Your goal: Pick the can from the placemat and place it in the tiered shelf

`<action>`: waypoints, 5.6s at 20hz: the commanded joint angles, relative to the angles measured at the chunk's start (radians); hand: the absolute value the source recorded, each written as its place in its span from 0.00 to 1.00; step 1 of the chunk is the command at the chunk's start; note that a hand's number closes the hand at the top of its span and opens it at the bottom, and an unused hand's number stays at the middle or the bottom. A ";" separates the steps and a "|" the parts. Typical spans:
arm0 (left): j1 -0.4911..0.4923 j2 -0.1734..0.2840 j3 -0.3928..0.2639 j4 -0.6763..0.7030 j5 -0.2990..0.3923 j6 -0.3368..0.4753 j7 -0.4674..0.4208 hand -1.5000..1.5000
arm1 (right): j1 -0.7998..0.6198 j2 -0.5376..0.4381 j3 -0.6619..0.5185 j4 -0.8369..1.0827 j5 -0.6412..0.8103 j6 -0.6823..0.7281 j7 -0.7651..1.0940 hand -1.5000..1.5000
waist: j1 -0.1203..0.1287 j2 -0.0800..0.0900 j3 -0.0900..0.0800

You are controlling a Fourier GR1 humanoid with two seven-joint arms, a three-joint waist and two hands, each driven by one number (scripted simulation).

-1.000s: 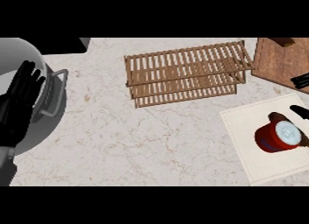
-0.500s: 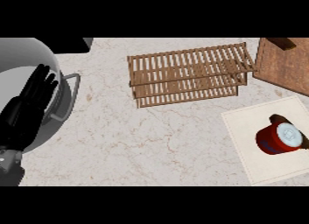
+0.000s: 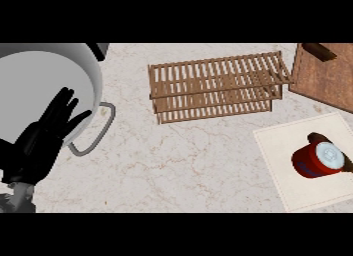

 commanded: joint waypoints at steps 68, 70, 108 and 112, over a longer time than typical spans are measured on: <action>0.063 -0.212 0.171 0.370 -0.247 -0.183 0.073 0.50 | 0.057 0.484 0.253 0.022 0.942 -0.320 0.035 1.00 | 0.006 0.014 -0.028; 0.080 -0.212 0.177 0.358 -0.249 -0.199 0.053 0.50 | 0.084 0.489 0.242 -0.044 0.940 -0.328 0.025 1.00 | 0.002 0.012 -0.029; 0.077 -0.235 0.191 0.386 -0.272 -0.215 0.059 0.50 | -0.720 1.085 0.263 -0.734 0.894 -0.353 1.500 1.00 | 0.007 0.009 -0.031; 0.055 -0.221 0.210 0.362 -0.268 -0.202 0.096 0.50 | -0.871 1.070 0.108 -0.642 0.846 -0.296 1.494 1.00 | 0.001 0.006 -0.030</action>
